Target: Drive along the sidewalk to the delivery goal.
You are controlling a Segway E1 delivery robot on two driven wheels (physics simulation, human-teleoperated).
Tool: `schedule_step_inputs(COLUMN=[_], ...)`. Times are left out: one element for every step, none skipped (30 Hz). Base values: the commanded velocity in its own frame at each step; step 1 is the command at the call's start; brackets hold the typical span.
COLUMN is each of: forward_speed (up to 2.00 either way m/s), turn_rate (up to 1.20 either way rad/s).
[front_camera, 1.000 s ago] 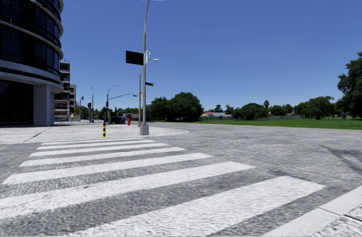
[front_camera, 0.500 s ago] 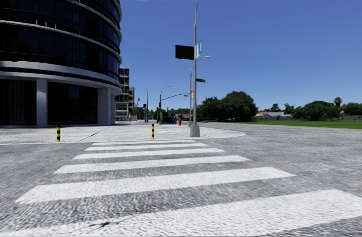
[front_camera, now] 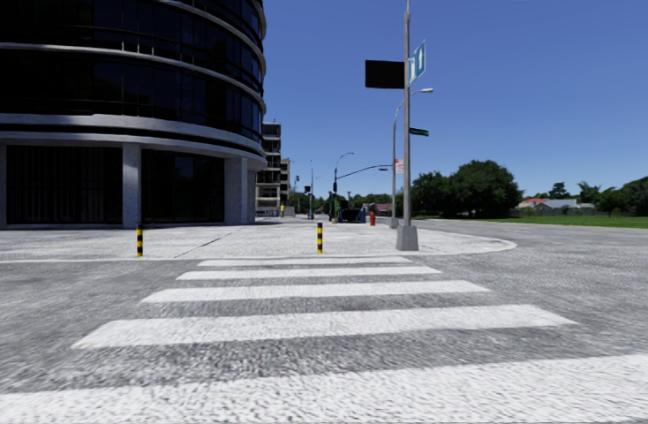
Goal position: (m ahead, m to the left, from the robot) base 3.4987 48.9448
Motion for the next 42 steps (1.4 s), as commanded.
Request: schedule_step_inputs(forward_speed=[2.0, 2.0, 2.0, 2.0, 2.0, 2.0, 2.0, 2.0, 2.0, 2.0, 2.0, 2.0, 2.0, 2.0, 2.0, 2.0, 2.0, 2.0, 2.0, 2.0, 2.0, 2.0, 2.0, 2.0, 2.0, 2.0, 2.0, 2.0, 2.0, 2.0, 2.0, 2.0, 2.0, 2.0, 2.0, 2.0, 2.0, 2.0, 2.0, 2.0, 2.0, 2.0], turn_rate=[0.0, 0.0, 0.0, 0.0, 0.0, 0.0, 0.0, 0.0, 0.0, 0.0, 0.13, 0.18, 0.18, 0.19, 0.19, 0.19, 0.19, 0.19, 0.19, 0.19, 0.19, 0.19, 0.19, 0.19, 0.19, 0.19, 0.21, 0.24, 0.24, 0.27, 0.29, 0.3, 0.3, 0.3, 0.3, 0.3, 0.3, 0.32, 0.35, 0.36, 0.36, 0.37])
